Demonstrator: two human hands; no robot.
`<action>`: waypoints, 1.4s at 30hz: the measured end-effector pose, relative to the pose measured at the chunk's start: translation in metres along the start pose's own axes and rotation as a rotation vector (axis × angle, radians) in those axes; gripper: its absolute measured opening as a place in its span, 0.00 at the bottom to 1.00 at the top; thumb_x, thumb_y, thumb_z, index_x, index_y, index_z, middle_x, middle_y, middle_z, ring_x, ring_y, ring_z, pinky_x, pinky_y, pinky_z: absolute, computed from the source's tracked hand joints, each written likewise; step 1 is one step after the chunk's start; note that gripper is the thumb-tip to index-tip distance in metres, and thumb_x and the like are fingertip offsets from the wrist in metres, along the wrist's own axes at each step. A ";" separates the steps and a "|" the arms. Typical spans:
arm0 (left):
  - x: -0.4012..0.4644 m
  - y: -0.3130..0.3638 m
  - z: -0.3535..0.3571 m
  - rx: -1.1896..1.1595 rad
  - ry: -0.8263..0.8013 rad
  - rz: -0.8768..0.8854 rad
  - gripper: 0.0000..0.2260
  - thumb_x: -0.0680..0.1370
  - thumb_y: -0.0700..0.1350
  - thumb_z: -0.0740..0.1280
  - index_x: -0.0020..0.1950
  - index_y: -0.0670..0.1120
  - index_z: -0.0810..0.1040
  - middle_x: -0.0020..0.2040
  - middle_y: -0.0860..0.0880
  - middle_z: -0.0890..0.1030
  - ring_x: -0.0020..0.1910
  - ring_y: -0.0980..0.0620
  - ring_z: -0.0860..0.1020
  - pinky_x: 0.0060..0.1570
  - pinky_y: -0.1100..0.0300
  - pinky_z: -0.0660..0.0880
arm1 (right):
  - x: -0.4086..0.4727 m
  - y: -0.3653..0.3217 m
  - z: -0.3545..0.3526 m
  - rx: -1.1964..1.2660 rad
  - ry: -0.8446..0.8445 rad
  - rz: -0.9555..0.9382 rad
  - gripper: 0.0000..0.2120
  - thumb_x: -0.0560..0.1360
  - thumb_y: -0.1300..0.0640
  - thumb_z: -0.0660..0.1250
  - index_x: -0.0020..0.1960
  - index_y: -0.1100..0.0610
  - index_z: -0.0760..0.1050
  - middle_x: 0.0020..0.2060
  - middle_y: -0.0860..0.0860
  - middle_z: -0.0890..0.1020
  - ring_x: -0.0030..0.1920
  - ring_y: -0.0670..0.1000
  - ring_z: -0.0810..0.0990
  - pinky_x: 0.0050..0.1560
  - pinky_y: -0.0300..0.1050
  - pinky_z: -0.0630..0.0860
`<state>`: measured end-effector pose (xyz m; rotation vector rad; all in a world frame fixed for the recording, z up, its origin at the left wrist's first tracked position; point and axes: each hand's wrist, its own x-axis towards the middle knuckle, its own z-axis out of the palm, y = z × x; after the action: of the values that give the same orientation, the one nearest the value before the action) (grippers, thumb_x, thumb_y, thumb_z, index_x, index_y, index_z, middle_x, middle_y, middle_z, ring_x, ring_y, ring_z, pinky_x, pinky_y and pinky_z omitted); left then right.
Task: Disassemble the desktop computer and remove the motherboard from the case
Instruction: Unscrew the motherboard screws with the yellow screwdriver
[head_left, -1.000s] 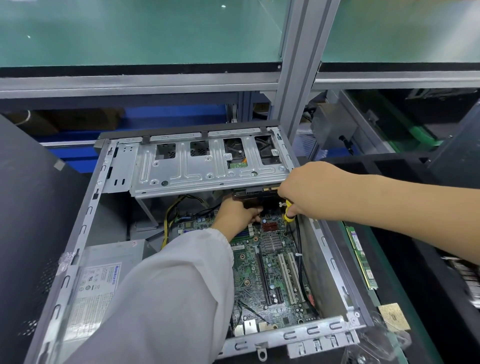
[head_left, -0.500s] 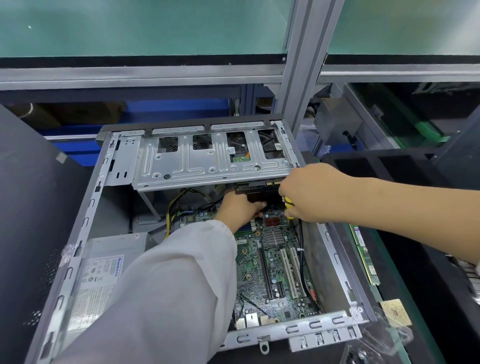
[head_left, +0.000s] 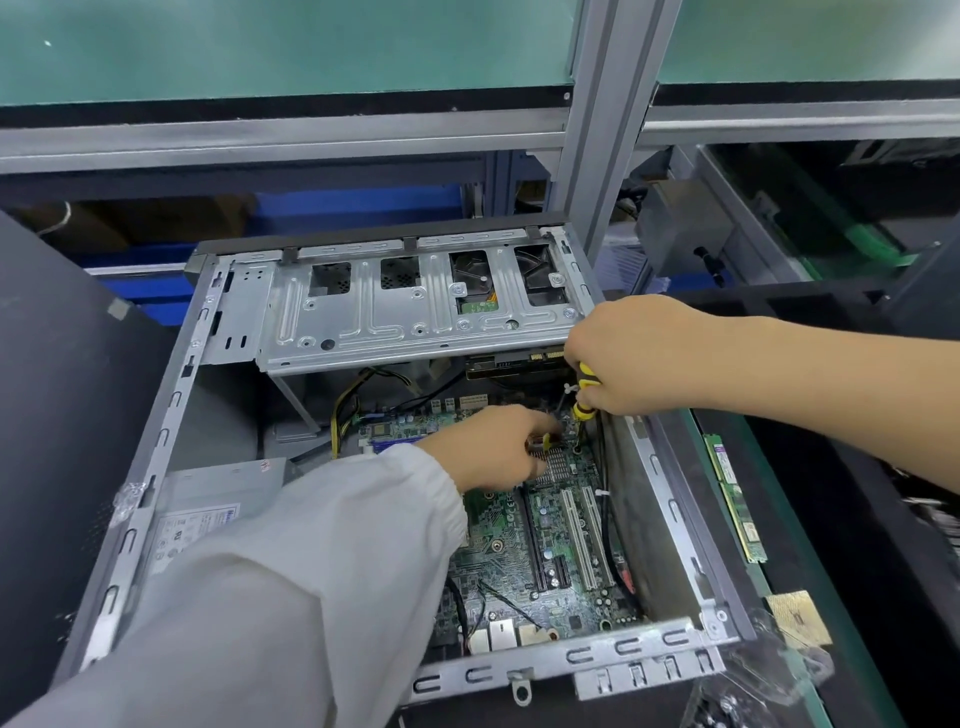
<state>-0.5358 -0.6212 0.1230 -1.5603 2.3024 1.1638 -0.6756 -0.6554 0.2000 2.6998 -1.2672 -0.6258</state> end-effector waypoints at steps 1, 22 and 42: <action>0.000 -0.002 0.004 0.006 -0.017 -0.002 0.25 0.81 0.44 0.62 0.76 0.54 0.60 0.70 0.45 0.71 0.52 0.48 0.76 0.53 0.59 0.73 | 0.000 0.000 -0.001 -0.002 -0.009 0.000 0.08 0.76 0.52 0.63 0.48 0.57 0.75 0.40 0.52 0.75 0.44 0.55 0.78 0.36 0.42 0.71; 0.007 -0.026 0.020 -0.121 0.062 0.018 0.30 0.80 0.43 0.64 0.77 0.58 0.54 0.68 0.39 0.72 0.51 0.46 0.78 0.43 0.65 0.70 | 0.004 0.004 0.003 0.044 0.019 0.016 0.13 0.75 0.51 0.64 0.53 0.58 0.78 0.39 0.51 0.79 0.46 0.55 0.80 0.37 0.44 0.74; 0.010 -0.029 0.024 -0.104 0.073 0.040 0.30 0.80 0.44 0.64 0.77 0.59 0.53 0.68 0.39 0.72 0.59 0.42 0.75 0.48 0.61 0.68 | 0.006 0.003 0.005 0.028 0.027 0.019 0.12 0.75 0.50 0.64 0.52 0.57 0.77 0.37 0.50 0.75 0.42 0.53 0.79 0.33 0.42 0.71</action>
<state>-0.5232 -0.6179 0.0862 -1.6241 2.3646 1.2759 -0.6763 -0.6614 0.1946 2.7052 -1.3036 -0.5722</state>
